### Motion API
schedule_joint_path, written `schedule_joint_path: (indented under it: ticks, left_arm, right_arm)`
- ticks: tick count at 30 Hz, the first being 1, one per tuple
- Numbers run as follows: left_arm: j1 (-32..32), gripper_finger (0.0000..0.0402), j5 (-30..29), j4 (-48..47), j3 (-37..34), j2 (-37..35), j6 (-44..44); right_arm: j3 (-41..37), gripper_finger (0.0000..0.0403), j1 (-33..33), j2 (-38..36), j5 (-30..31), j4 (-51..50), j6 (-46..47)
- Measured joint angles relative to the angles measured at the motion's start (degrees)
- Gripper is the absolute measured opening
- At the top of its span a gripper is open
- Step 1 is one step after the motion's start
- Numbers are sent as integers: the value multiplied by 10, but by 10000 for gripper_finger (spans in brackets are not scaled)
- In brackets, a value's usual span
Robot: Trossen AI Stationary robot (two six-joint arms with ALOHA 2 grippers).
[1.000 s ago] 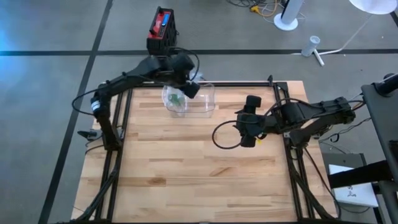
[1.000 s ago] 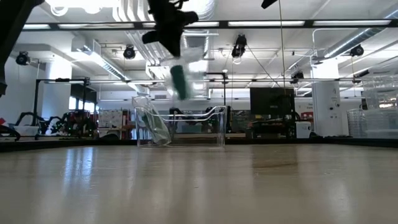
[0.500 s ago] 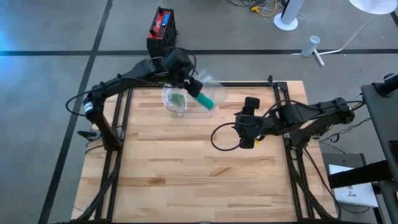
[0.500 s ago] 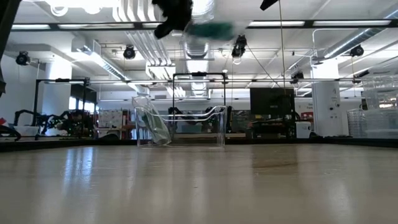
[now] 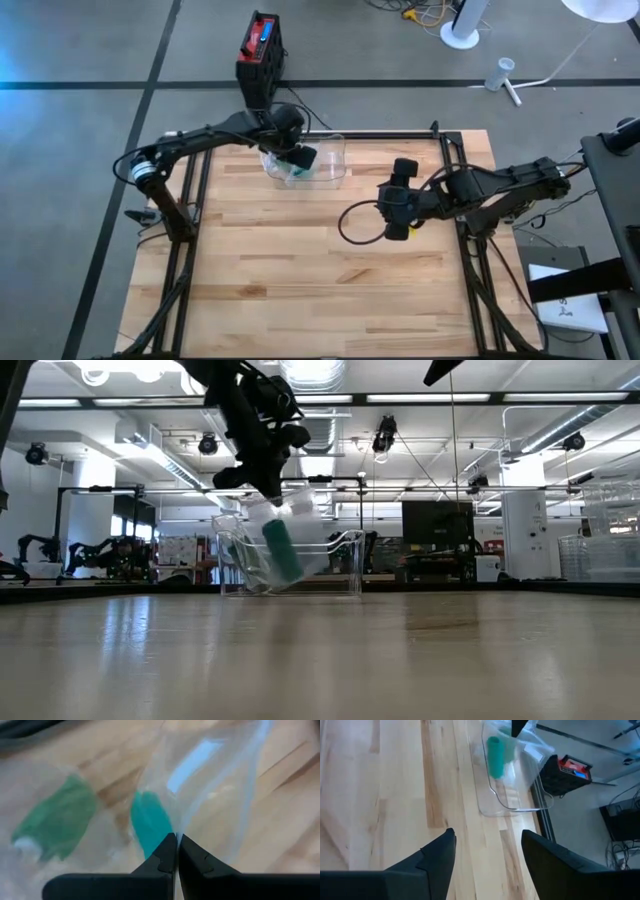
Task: Roll bandage
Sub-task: Put the transparent zip bag containing the blue rolled bandage into the transparent bin
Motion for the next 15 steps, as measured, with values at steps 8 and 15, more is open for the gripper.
schedule_joint_path:
  ticks: [8, 15]
  left_arm:
    - [13, 0, -29, 27, -2, -11, -28]
    - [26, 2, -36, -3, -62, -15, -62]
  right_arm:
    - [-4, 212, 1, 0, 0, 3, -2]
    - [-7, 208, 2, 0, 0, -1, 9]
